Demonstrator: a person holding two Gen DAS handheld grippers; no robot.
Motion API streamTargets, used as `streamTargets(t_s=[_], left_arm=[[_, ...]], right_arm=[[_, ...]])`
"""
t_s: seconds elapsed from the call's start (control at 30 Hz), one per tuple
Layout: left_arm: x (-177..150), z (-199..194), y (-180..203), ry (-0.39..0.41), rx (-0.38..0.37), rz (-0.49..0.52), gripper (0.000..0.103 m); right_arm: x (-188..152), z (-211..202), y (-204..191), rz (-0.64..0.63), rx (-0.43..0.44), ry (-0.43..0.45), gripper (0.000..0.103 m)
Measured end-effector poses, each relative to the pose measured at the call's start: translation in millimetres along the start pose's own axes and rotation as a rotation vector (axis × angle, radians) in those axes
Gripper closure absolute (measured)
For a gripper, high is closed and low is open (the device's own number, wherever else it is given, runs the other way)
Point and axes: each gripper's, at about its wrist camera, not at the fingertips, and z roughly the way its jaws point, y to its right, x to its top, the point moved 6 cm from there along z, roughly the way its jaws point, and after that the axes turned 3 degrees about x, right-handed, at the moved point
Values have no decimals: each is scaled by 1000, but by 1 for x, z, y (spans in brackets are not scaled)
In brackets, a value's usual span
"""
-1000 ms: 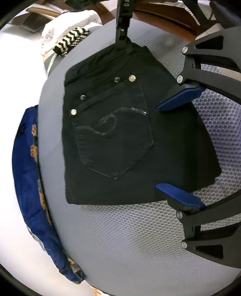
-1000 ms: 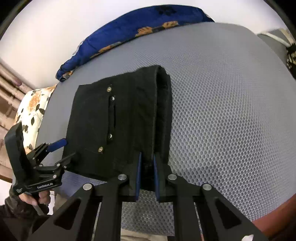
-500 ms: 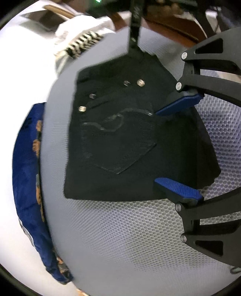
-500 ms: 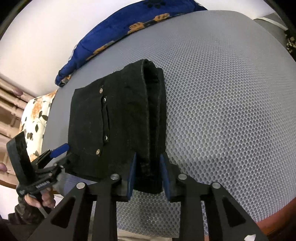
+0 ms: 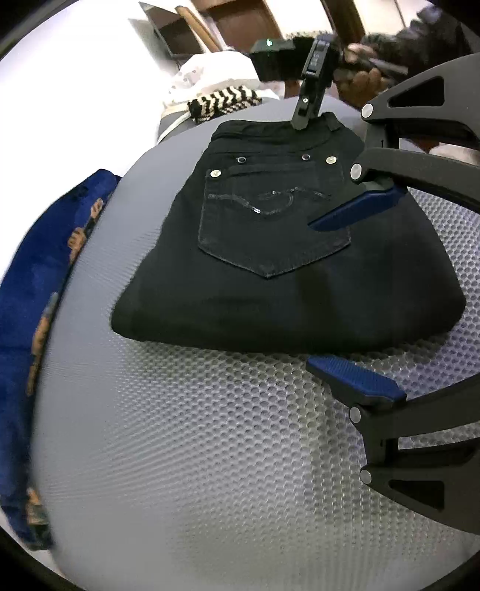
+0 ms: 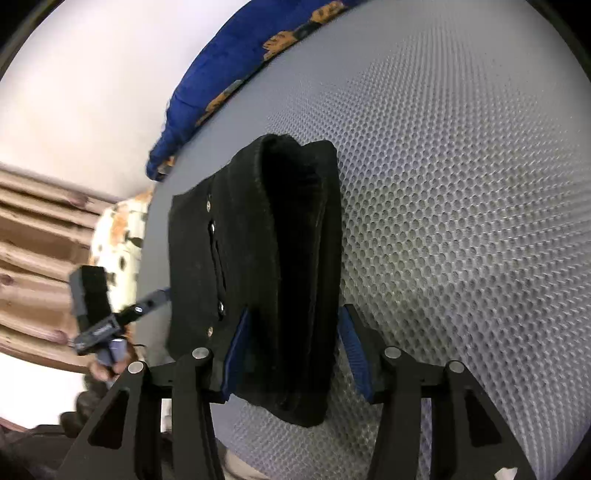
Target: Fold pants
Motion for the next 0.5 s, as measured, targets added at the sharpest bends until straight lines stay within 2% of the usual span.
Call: streamTargets(t_s=[0.1,0.27,0.5], left_arm=[[1,7,-4,-25,-28,-19,33],[11,12,2,-21,-45,17,33],[15,14,8,-43,-67,47,33]], right_arm=[[2,4,7,13,46,-19,59],[8,11,12,27,131,-41,60],[12,10,12,3,148,-98,63]])
